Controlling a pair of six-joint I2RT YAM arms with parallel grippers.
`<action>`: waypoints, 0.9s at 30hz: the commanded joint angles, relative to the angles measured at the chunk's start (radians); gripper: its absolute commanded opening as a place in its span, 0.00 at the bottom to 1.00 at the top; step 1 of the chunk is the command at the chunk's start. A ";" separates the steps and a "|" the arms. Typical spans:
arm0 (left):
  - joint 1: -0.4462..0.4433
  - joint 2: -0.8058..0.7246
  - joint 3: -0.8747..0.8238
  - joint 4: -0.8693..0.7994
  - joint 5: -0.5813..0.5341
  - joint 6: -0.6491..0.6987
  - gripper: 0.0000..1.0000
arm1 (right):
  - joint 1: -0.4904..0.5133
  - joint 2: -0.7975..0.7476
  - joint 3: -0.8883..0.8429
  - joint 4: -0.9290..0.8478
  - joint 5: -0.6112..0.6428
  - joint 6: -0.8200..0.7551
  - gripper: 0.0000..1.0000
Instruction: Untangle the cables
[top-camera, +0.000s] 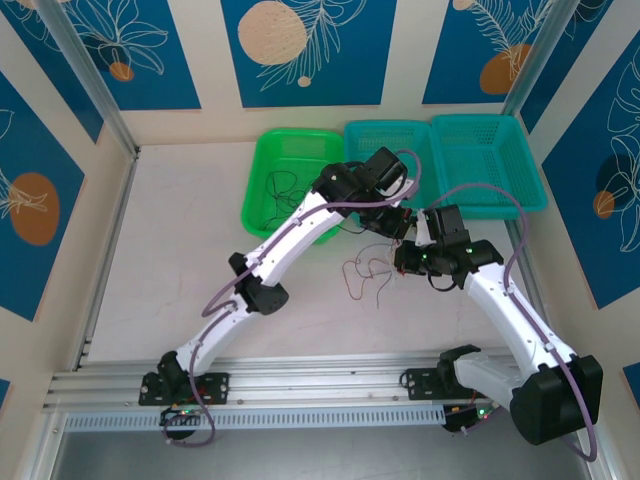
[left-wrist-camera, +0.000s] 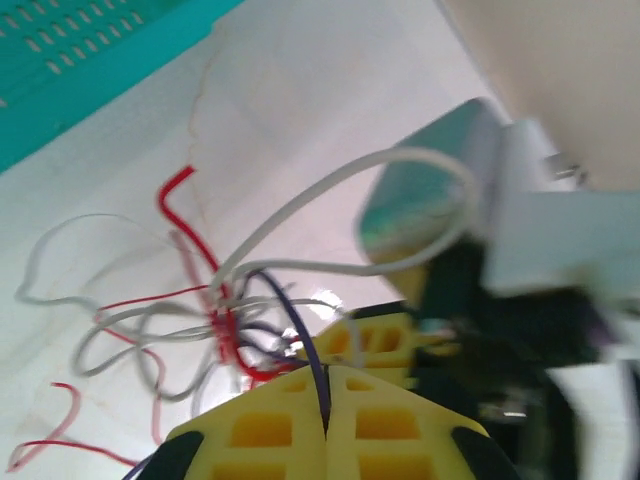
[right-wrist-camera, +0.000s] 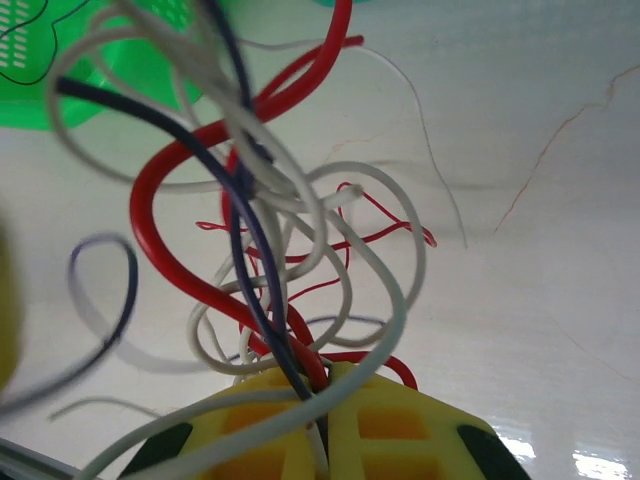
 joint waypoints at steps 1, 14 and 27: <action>0.031 -0.005 0.039 -0.045 -0.060 0.015 0.00 | -0.004 -0.030 0.021 0.017 -0.005 0.009 0.00; 0.179 -0.312 0.039 0.085 -0.059 0.069 0.00 | -0.084 0.217 -0.054 -0.052 0.026 0.184 0.10; 0.161 -0.303 0.039 0.039 -0.004 0.144 0.00 | -0.079 0.063 -0.058 -0.013 -0.051 0.105 0.42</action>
